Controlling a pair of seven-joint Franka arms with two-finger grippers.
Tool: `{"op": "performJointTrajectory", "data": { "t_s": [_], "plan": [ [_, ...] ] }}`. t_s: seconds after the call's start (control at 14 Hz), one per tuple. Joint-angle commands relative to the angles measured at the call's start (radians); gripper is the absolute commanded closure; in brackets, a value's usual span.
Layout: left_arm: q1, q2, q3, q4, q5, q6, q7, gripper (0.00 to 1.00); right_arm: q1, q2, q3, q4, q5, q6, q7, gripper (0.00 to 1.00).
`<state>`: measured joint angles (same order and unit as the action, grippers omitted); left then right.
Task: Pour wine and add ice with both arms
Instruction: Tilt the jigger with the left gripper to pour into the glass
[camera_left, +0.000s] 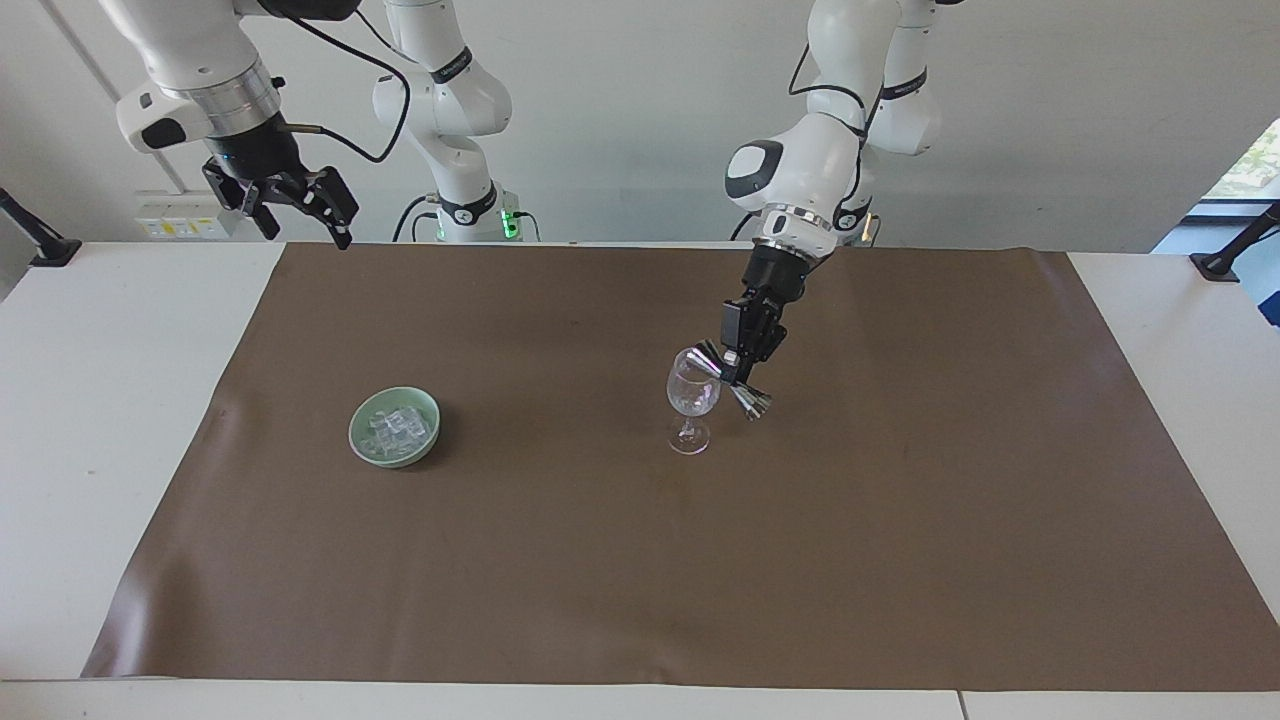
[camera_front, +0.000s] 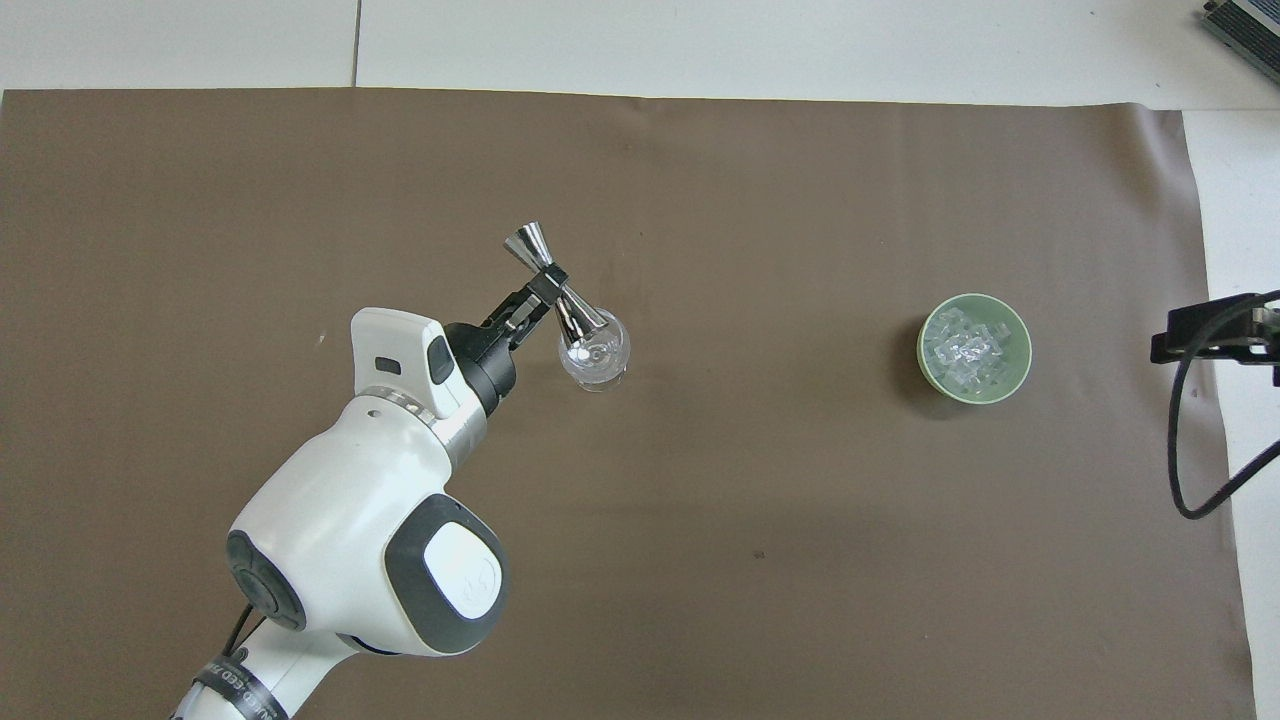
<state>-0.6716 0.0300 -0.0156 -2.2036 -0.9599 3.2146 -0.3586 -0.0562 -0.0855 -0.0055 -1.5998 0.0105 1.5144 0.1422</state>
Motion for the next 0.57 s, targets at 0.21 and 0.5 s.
{"op": "performJointTrajectory", "data": {
  "t_s": [0.21,0.5],
  "plan": [
    [0.105,-0.022,0.003,0.030,-0.007,-0.232,-0.097,1.00,0.001,-0.017,-0.005,-0.014,0.006,-0.003,-0.021,0.00],
    [0.173,-0.021,0.003,0.061,-0.007,-0.358,-0.186,1.00,0.001,-0.017,-0.004,-0.014,0.006,-0.003,-0.021,0.00]
  ]
}}
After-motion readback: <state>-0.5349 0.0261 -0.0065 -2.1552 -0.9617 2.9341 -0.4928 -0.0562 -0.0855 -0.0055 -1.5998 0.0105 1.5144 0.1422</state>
